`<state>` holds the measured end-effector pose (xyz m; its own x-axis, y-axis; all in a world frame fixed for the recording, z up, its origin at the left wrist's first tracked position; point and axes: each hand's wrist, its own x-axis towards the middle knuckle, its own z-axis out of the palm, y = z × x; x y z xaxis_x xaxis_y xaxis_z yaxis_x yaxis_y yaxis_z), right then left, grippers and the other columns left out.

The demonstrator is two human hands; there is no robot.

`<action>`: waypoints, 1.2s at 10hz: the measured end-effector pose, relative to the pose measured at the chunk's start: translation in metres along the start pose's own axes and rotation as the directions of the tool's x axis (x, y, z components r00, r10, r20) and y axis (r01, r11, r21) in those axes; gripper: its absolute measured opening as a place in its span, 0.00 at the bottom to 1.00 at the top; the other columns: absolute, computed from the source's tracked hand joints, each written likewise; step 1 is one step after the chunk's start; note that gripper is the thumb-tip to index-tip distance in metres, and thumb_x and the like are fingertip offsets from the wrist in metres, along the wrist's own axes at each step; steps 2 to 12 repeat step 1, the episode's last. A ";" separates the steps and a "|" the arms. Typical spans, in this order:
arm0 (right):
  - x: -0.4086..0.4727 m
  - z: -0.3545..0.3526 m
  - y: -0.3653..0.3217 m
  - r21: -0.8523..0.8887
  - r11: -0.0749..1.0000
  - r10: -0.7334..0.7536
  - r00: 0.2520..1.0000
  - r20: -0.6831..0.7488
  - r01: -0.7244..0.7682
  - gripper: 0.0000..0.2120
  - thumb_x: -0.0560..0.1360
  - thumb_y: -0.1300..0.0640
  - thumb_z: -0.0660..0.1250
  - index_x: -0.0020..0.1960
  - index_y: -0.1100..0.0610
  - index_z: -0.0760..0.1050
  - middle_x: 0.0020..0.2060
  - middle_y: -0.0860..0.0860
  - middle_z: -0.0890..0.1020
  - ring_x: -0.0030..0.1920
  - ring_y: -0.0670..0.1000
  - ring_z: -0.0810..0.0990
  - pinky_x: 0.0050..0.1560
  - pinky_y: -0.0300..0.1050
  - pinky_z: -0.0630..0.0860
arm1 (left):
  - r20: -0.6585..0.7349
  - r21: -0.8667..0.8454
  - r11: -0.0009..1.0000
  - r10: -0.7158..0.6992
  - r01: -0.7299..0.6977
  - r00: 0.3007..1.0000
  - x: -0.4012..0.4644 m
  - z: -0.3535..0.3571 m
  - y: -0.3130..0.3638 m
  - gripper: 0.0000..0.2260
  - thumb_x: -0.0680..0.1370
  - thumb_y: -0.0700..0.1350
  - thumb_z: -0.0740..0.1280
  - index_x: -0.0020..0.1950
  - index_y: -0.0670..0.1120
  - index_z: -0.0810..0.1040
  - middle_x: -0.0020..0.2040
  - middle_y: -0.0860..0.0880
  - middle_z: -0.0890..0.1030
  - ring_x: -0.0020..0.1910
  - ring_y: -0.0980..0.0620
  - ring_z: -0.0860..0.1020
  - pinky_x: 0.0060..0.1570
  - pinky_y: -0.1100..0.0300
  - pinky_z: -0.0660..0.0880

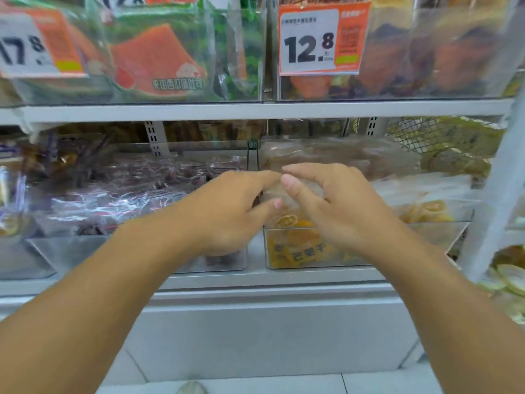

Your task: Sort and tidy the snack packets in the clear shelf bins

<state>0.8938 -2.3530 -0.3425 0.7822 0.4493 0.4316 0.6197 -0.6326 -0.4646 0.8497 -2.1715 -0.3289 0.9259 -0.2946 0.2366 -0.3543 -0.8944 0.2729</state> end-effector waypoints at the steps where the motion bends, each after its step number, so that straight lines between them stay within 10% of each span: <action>1: -0.004 -0.024 -0.019 0.300 0.952 -0.072 0.997 0.015 0.064 0.13 0.78 0.48 0.69 0.61 0.49 0.81 0.54 0.44 0.85 0.57 0.43 0.82 0.63 0.49 0.76 | -0.115 -0.268 0.962 0.013 -0.044 0.993 -0.023 -0.032 0.009 0.12 0.80 0.56 0.63 0.62 0.61 0.79 0.55 0.61 0.83 0.57 0.59 0.80 0.60 0.53 0.76; 12: -0.004 -0.024 -0.019 0.300 0.952 -0.072 0.997 0.015 0.064 0.13 0.78 0.48 0.69 0.61 0.49 0.81 0.54 0.44 0.85 0.57 0.43 0.82 0.63 0.49 0.76 | -0.115 -0.268 0.962 0.013 -0.044 0.993 -0.023 -0.032 0.009 0.12 0.80 0.56 0.63 0.62 0.61 0.79 0.55 0.61 0.83 0.57 0.59 0.80 0.60 0.53 0.76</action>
